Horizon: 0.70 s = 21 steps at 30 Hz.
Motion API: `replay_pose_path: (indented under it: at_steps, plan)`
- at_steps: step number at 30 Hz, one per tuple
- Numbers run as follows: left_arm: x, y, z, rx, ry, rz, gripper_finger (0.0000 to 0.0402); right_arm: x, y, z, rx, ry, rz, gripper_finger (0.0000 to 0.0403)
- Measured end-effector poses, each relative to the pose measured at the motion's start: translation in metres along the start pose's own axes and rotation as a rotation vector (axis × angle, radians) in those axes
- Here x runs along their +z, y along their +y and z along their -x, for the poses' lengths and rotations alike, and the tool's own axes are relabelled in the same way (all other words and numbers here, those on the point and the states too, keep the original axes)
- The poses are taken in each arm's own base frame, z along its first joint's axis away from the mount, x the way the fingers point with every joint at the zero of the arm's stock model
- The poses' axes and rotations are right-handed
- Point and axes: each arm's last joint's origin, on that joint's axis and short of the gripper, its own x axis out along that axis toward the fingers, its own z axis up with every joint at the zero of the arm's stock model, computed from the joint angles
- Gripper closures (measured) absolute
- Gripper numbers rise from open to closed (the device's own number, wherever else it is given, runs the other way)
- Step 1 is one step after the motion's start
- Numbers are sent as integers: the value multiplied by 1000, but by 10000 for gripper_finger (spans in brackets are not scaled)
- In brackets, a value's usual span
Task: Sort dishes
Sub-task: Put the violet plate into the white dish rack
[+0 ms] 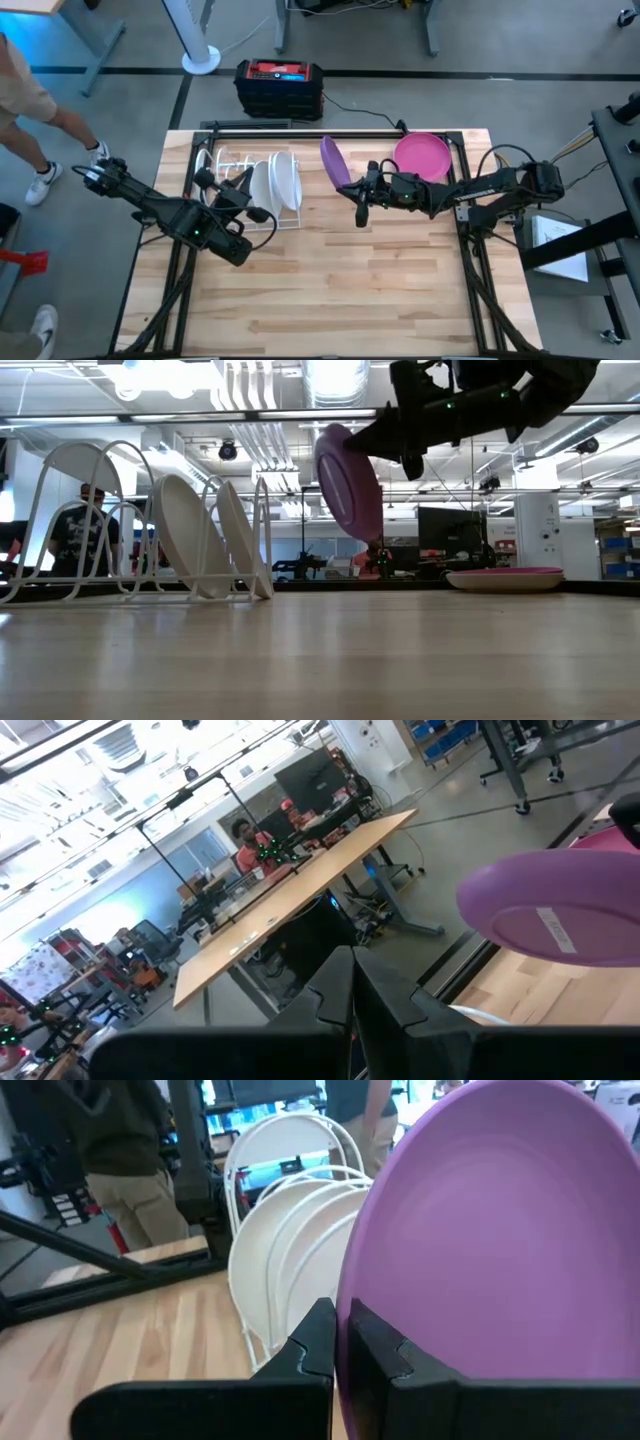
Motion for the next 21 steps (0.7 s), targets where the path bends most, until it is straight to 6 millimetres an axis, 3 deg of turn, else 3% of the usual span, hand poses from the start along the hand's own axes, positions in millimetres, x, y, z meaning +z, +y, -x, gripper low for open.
replay_pose_path:
  at_steps: [21]
  plan:
    - [-2,-1,0,-52,41,-26,401,32,4,5,23,-353,-104,403]
